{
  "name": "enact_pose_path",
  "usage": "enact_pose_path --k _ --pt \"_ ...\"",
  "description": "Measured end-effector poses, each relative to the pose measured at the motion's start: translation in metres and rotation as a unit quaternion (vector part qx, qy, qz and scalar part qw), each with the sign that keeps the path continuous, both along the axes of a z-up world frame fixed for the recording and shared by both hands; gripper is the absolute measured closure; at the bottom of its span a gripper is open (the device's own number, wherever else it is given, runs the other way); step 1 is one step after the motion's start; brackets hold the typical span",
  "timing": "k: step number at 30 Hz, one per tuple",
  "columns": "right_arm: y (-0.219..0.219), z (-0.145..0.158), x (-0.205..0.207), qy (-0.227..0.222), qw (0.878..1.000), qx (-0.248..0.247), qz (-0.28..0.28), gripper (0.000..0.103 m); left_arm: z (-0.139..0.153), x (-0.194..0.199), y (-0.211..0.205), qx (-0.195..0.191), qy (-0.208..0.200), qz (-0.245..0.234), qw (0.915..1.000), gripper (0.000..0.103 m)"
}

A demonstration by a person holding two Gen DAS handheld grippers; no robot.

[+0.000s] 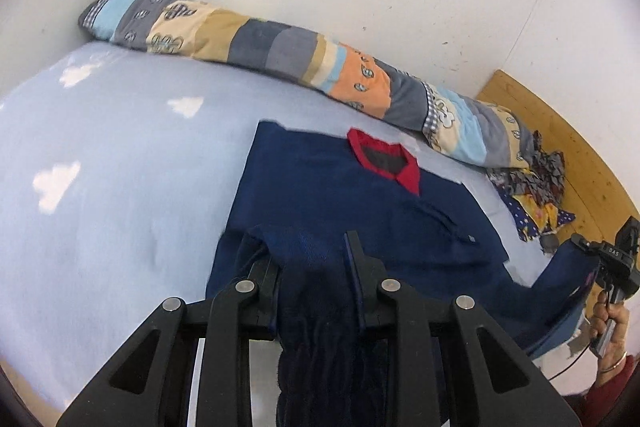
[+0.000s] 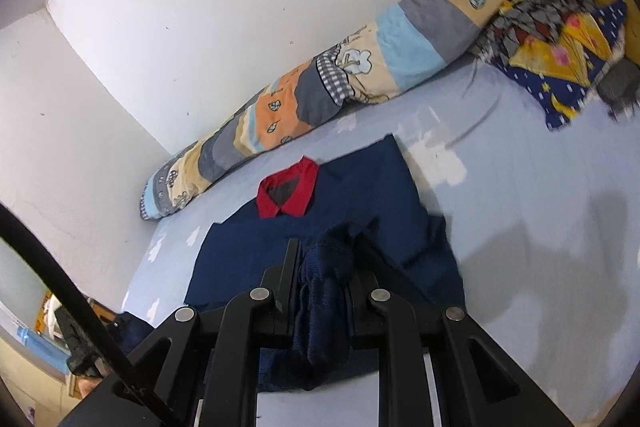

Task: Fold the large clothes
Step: 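Grasp the hem with the left tool while the right tool holds it, lift toward collar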

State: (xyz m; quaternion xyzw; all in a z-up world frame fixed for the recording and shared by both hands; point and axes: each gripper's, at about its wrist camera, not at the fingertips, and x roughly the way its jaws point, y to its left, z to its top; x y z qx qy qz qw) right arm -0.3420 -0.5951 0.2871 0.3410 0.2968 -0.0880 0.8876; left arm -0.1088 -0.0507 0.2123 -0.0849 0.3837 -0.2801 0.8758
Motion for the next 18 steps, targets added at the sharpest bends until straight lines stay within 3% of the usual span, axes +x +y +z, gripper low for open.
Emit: enact_pose_path --k 5,9,12,18 --pt "-0.035 -0.003 0.06 0.014 1.0 -0.005 0.0 0.085 0.009 0.064 -0.035 -0.002 0.012 -0.002 0.9999 0.078" --pt "-0.062 -0.018 0.115 0.031 0.999 0.005 -0.003 0.085 -0.005 0.121 -0.068 0.003 0.043 -0.003 0.9991 0.078" --pt "-0.084 -0.042 0.161 0.057 0.998 0.026 -0.008 0.085 -0.032 0.171 -0.1 0.024 0.084 -0.005 0.9962 0.078" --pt "-0.126 -0.121 0.233 0.129 0.987 0.084 -0.035 0.084 -0.093 0.247 -0.132 0.051 0.172 0.014 0.9836 0.07"
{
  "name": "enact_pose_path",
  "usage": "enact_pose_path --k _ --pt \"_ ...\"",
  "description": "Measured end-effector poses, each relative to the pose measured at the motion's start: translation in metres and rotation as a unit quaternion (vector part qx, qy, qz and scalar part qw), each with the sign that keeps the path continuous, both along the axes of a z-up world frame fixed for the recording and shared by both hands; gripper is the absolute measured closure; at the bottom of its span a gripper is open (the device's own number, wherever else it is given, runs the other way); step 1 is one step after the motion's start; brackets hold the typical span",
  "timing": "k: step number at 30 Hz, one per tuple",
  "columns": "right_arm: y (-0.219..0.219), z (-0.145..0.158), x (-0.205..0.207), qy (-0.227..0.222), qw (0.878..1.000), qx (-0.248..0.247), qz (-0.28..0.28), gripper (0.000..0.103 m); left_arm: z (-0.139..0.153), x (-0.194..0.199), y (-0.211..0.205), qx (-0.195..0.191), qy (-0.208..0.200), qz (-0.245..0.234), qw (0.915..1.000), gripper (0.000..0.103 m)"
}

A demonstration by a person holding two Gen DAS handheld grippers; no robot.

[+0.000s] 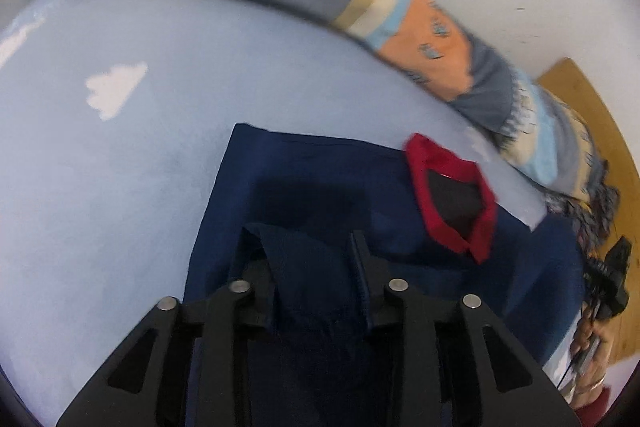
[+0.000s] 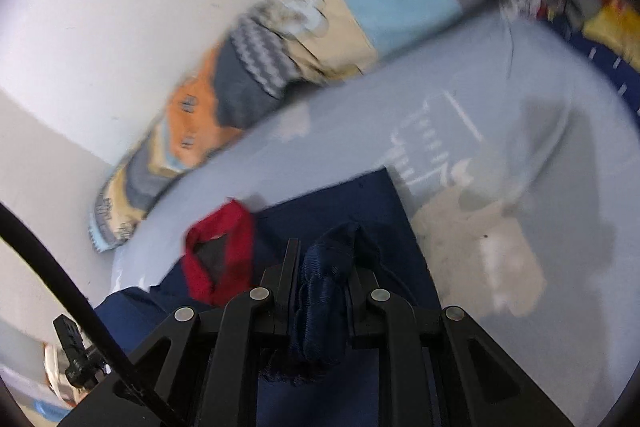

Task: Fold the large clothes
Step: 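Grasp the hem with the left tool while the right tool holds it, lift toward collar, then carry the held hem over the jacket body toward the red collar with both tools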

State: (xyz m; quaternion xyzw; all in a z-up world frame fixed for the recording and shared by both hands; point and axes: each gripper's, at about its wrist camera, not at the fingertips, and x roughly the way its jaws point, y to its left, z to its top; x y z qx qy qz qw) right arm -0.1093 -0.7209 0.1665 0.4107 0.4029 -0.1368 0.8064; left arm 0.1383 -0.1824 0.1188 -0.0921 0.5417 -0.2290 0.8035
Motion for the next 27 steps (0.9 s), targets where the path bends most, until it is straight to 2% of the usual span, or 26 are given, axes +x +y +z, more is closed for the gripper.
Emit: enact_pose_path --k 2,4,5,6,9,10,11,13,15,17,19,21,23,25,26,27 --pt "-0.01 -0.021 0.01 0.014 1.0 0.02 -0.018 0.08 -0.016 0.017 -0.004 -0.005 0.025 0.01 0.9996 0.062" --pt "-0.019 -0.039 0.016 0.021 0.998 0.047 -0.027 0.067 -0.027 0.026 -0.005 -0.011 0.041 0.017 0.9989 0.058" --pt "-0.025 -0.047 0.018 0.017 0.997 0.064 -0.036 0.056 -0.03 0.03 -0.004 -0.02 0.047 0.019 0.9985 0.057" --pt "-0.029 -0.05 0.017 0.009 0.996 0.077 -0.041 0.051 -0.032 0.032 -0.002 -0.031 0.05 0.022 0.998 0.057" --pt "-0.039 -0.051 0.014 -0.014 0.993 0.106 -0.053 0.045 -0.031 0.036 0.014 -0.084 0.059 0.04 0.9939 0.05" --pt "-0.041 -0.049 0.013 -0.021 0.993 0.107 -0.053 0.044 -0.028 0.036 0.02 -0.089 0.05 0.053 0.9933 0.045" --pt "-0.043 -0.045 0.011 -0.028 0.993 0.102 -0.054 0.043 -0.021 0.036 0.031 -0.087 0.025 0.08 0.9927 0.03" --pt "-0.044 -0.037 0.009 -0.035 0.993 0.096 -0.052 0.04 -0.009 0.036 0.048 -0.1 -0.006 0.115 0.9883 0.019" --pt "-0.045 -0.028 0.002 -0.052 0.993 0.09 -0.057 0.034 0.001 0.036 0.065 -0.125 -0.017 0.134 0.9829 0.019" --pt "-0.049 -0.017 -0.006 -0.08 0.991 0.088 -0.061 0.03 0.009 0.03 0.073 -0.125 -0.035 0.137 0.9821 0.019" --pt "-0.051 -0.008 -0.011 -0.1 0.988 0.095 -0.062 0.029 0.018 0.019 0.069 -0.103 -0.062 0.119 0.9856 0.019" --pt "-0.046 0.005 -0.013 -0.098 0.992 0.06 -0.051 0.029 0.027 0.004 0.054 -0.069 -0.096 0.081 0.9897 0.019" --pt "-0.024 0.013 -0.004 -0.072 0.997 -0.007 -0.006 0.03 0.031 -0.018 0.025 -0.024 -0.139 0.019 0.9899 0.018" --pt "0.001 0.012 0.005 -0.059 0.996 -0.046 0.048 0.045 0.029 -0.04 -0.007 0.005 -0.169 -0.044 0.9845 0.018" --pt "0.014 0.009 0.01 -0.05 0.994 -0.066 0.071 0.058 0.025 -0.047 -0.019 0.013 -0.175 -0.067 0.9821 0.018" --pt "0.023 0.006 0.014 -0.042 0.992 -0.078 0.087 0.064 0.02 -0.053 -0.036 0.022 -0.178 -0.091 0.9796 0.018"
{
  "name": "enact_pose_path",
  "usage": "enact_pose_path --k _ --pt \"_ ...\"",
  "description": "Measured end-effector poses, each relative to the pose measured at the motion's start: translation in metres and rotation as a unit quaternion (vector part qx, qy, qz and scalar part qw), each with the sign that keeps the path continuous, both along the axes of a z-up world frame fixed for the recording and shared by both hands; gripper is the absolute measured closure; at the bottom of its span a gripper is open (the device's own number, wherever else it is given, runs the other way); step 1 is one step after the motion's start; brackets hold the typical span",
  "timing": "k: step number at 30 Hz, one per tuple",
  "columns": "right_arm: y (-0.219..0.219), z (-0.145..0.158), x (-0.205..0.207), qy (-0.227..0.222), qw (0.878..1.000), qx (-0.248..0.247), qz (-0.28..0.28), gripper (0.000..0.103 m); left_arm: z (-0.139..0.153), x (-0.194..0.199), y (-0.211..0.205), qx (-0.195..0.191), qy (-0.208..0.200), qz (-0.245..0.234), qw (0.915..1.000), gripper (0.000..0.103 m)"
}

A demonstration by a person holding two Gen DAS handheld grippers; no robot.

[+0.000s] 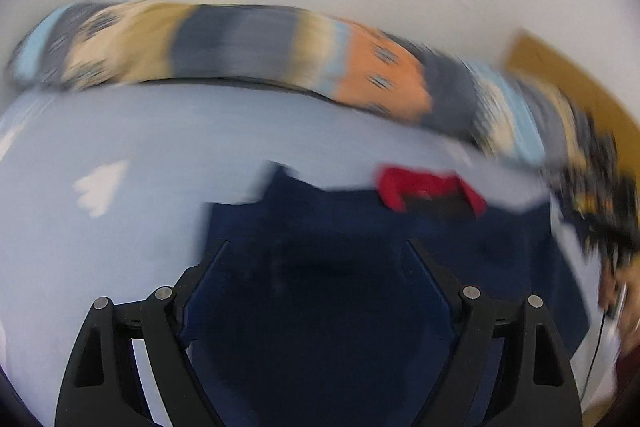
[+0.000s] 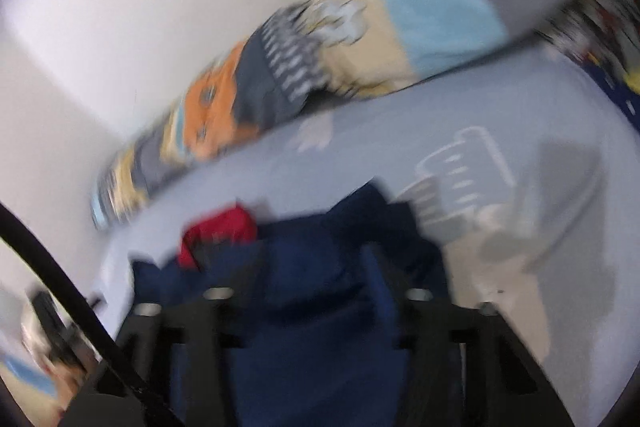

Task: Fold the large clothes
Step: 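Carry the held hem over the jacket body toward the red collar with both tools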

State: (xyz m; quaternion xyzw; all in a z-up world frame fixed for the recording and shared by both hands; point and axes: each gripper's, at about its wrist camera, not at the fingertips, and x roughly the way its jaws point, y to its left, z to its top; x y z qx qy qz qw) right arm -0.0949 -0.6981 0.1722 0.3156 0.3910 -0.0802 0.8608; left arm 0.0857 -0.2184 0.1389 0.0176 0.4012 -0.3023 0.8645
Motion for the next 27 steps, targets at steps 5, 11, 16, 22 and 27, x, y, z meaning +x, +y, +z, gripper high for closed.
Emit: enact_pose_path --k 5,11,16,22,27 --pt "0.022 -0.033 0.04 0.057 0.993 -0.091 0.037 0.074 -0.044 0.022 -0.056 0.084 0.008 0.004 0.9964 0.018" --pt "-0.011 -0.053 0.051 0.096 0.993 -0.072 -0.02 0.099 -0.071 0.056 -0.043 0.112 0.054 0.071 0.9897 0.023" --pt "0.066 -0.018 0.021 0.045 0.988 -0.122 0.088 0.061 -0.032 -0.011 -0.037 0.057 0.01 0.003 0.9983 0.017" --pt "0.085 -0.062 -0.013 0.115 0.981 -0.1 0.115 0.059 -0.076 -0.02 0.003 0.093 0.053 0.033 0.9937 0.012" --pt "0.036 -0.044 -0.087 0.116 0.989 -0.083 0.025 0.06 -0.063 -0.033 0.054 0.143 0.024 0.071 0.9869 0.011"
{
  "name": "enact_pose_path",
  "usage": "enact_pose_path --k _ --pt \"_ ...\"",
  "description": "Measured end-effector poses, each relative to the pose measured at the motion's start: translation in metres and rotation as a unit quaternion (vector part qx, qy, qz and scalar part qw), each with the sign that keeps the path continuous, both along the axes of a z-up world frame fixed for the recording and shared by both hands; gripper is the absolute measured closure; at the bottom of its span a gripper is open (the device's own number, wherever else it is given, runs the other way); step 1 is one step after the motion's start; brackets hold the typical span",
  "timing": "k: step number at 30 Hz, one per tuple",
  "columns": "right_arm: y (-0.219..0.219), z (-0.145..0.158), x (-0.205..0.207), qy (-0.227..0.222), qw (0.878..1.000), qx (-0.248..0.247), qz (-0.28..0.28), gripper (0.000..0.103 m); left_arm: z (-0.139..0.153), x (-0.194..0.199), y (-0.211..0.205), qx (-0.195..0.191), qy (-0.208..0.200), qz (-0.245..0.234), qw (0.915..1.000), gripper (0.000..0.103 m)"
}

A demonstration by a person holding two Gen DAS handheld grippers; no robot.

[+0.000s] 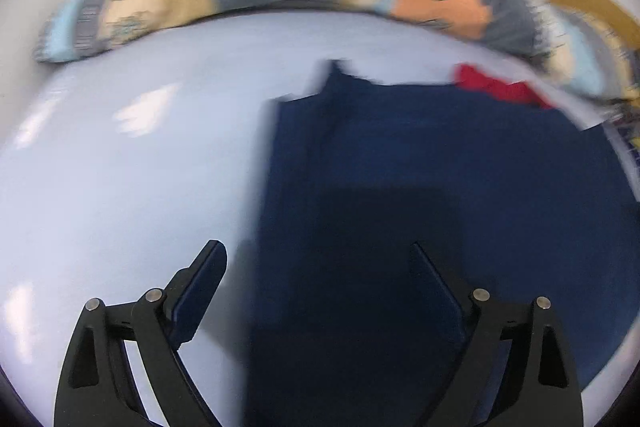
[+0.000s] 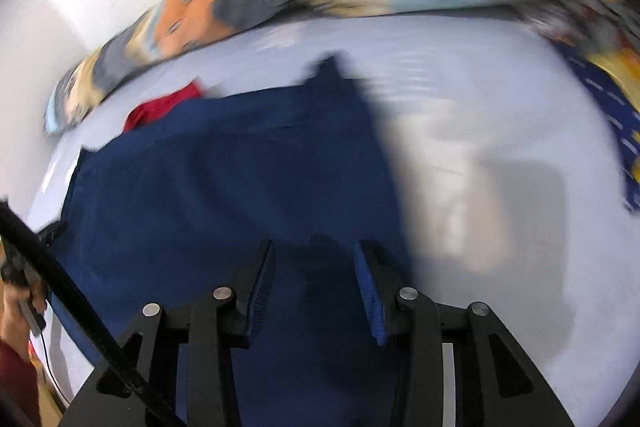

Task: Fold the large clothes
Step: 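Carry the held hem over the jacket body toward the red collar with both tools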

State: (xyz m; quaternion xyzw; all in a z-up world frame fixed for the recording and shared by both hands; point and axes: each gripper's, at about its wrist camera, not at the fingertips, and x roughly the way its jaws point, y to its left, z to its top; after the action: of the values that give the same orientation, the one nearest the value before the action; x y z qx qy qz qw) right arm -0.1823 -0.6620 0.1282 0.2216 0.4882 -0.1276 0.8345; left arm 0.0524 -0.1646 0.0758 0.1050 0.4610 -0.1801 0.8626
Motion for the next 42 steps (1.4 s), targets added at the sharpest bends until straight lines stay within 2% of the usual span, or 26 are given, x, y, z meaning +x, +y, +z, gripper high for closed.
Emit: enact_pose_path --k 1,2,3,4,6,8,9,10,13,15,18,19,20,21,22,23,24,25,26,28,31,36,38,40,41,42 --pt "-0.007 0.009 -0.024 0.001 0.999 -0.029 -0.015 0.058 0.0 -0.006 0.018 0.011 -0.005 0.015 0.9998 0.011" --pt "-0.01 0.014 -0.044 0.004 0.998 -0.055 -0.026 0.057 0.003 -0.014 0.039 -0.014 0.0 0.027 0.9995 0.012" --pt "-0.013 0.018 -0.063 0.0 0.998 -0.056 -0.035 0.056 0.006 -0.016 0.053 -0.039 0.01 0.035 0.9986 0.012" --pt "-0.017 0.018 -0.081 -0.013 0.999 -0.025 -0.042 0.052 0.009 -0.025 0.072 -0.083 0.028 0.044 0.9952 0.012" --pt "-0.022 0.014 -0.114 -0.047 0.996 0.056 -0.055 0.032 0.01 -0.039 0.098 -0.143 0.054 0.055 0.9867 0.011" --pt "-0.023 -0.005 -0.136 -0.05 0.989 0.125 -0.067 0.032 -0.001 -0.049 0.116 -0.2 0.114 0.063 0.9712 0.01" --pt "-0.021 -0.014 -0.14 -0.05 0.986 0.146 -0.068 0.031 -0.01 -0.053 0.121 -0.229 0.147 0.061 0.9603 0.01" --pt "-0.019 -0.023 -0.145 -0.051 0.983 0.164 -0.071 0.031 -0.015 -0.056 0.124 -0.248 0.16 0.061 0.9535 0.01" --pt "-0.007 -0.036 -0.144 -0.081 0.974 0.194 -0.082 0.026 -0.017 -0.06 0.125 -0.284 0.16 0.065 0.9433 0.007" --pt "-0.004 -0.038 -0.136 -0.102 0.967 0.22 -0.082 0.024 -0.02 -0.061 0.121 -0.325 0.184 0.058 0.9258 0.007" --pt "0.001 -0.043 -0.113 -0.114 0.957 0.258 -0.069 0.024 -0.024 -0.057 0.105 -0.345 0.202 0.056 0.9147 0.007" --pt "0.004 -0.041 -0.108 -0.117 0.958 0.253 -0.067 0.024 -0.025 -0.053 0.097 -0.345 0.204 0.059 0.9142 0.007" --pt "0.007 -0.042 -0.1 -0.122 0.96 0.243 -0.064 0.033 -0.026 -0.049 0.091 -0.345 0.205 0.062 0.9138 0.007" --pt "0.008 -0.045 -0.094 -0.124 0.96 0.244 -0.062 0.061 -0.026 -0.045 0.085 -0.347 0.203 0.066 0.9133 0.009" --pt "0.009 -0.05 -0.09 -0.115 0.959 0.25 -0.063 0.071 -0.025 -0.043 0.079 -0.341 0.196 0.072 0.9167 0.023" --pt "0.011 -0.053 -0.086 -0.11 0.959 0.256 -0.061 0.077 -0.024 -0.041 0.075 -0.32 0.19 0.08 0.9246 0.054" --pt "0.016 -0.048 -0.085 -0.113 0.965 0.232 -0.056 0.08 -0.025 -0.037 0.071 -0.3 0.188 0.088 0.931 0.077" --pt "0.021 -0.043 -0.085 -0.108 0.971 0.208 -0.047 0.081 -0.027 -0.037 0.072 -0.31 0.199 0.086 0.9258 0.088" --pt "0.023 -0.039 -0.084 -0.106 0.974 0.196 -0.044 0.083 -0.026 -0.041 0.077 -0.321 0.193 0.092 0.9227 0.088" --pt "0.03 -0.028 -0.088 -0.112 0.978 0.173 -0.038 0.085 -0.017 -0.049 0.078 -0.313 0.176 0.085 0.9293 0.09" --pt "0.039 -0.009 -0.094 -0.124 0.983 0.136 -0.022 0.087 -0.004 -0.061 0.08 -0.313 0.162 0.071 0.9332 0.091" --pt "0.055 0.019 -0.131 -0.134 0.984 0.116 0.014 0.088 0.014 -0.1 0.095 -0.301 0.158 0.043 0.9397 0.091" --pt "0.059 0.018 -0.154 -0.11 0.987 0.116 0.022 0.087 0.01 -0.123 0.105 -0.288 0.168 0.022 0.9427 0.09" --pt "0.06 0.006 -0.17 -0.076 0.989 0.125 0.023 0.082 -0.002 -0.142 0.117 -0.268 0.189 0.007 0.9445 0.086" --pt "0.058 -0.006 -0.177 -0.027 0.992 0.123 0.019 0.068 -0.007 -0.149 0.122 -0.251 0.193 0.006 0.9484 0.075" --pt "0.056 -0.01 -0.18 -0.005 0.993 0.115 0.009 0.056 -0.009 -0.155 0.129 -0.231 0.187 0.015 0.9547 0.069"
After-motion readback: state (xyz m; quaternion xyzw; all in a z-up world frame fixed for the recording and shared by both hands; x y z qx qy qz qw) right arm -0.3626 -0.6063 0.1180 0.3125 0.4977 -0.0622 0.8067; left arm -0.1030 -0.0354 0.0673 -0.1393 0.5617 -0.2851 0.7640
